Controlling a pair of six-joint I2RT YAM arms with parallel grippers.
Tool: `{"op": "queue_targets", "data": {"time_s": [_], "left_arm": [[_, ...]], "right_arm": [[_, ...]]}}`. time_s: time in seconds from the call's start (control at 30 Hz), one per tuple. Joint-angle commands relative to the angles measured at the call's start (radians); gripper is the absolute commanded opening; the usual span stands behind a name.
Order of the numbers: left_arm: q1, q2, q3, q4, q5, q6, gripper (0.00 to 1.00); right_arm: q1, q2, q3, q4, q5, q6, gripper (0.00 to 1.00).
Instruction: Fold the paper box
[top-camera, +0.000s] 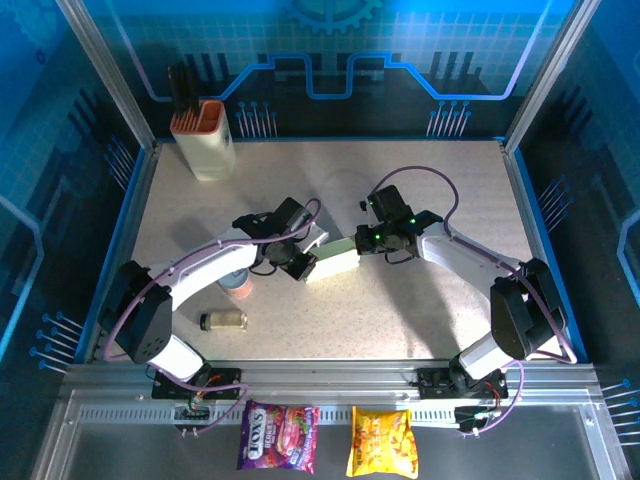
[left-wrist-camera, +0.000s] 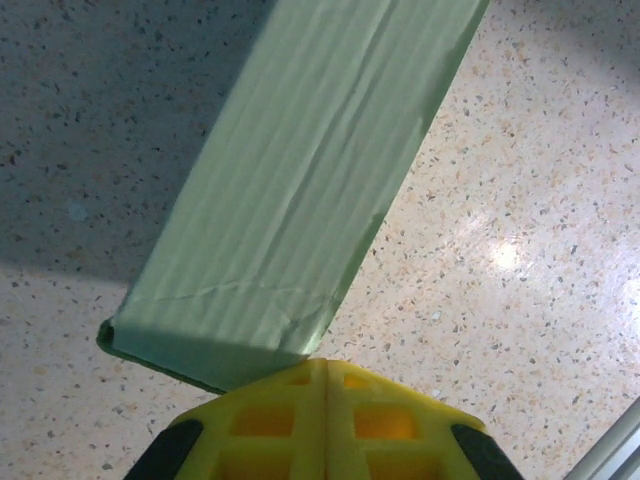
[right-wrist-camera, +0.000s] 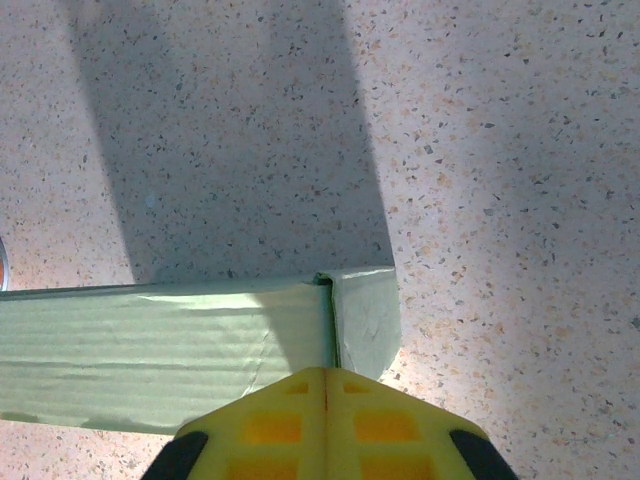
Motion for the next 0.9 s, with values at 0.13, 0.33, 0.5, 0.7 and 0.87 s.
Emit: {"op": "queue_targets", "data": {"time_s": [0.13, 0.33, 0.5, 0.7, 0.87], "left_arm": [[0.055, 0.011, -0.046, -0.014, -0.020, -0.036, 0.07], [0.129, -0.012, -0.030, 0.020, -0.015, -0.032, 0.09], [0.168, -0.068, -0.014, 0.044, 0.026, -0.073, 0.16], [0.198, -0.172, -0.048, 0.126, 0.065, -0.217, 0.36], [0.201, -0.173, -0.066, 0.120, 0.116, -0.324, 0.46]], "right_arm": [[0.008, -0.033, -0.073, -0.116, 0.005, 0.025, 0.04], [0.038, -0.099, -0.110, -0.133, -0.027, 0.067, 0.04], [0.038, -0.165, -0.091, -0.132, -0.054, 0.092, 0.09], [-0.014, -0.182, -0.032, -0.167, -0.070, 0.067, 0.22], [-0.037, -0.154, -0.022, -0.195, -0.093, 0.018, 0.30]]}}
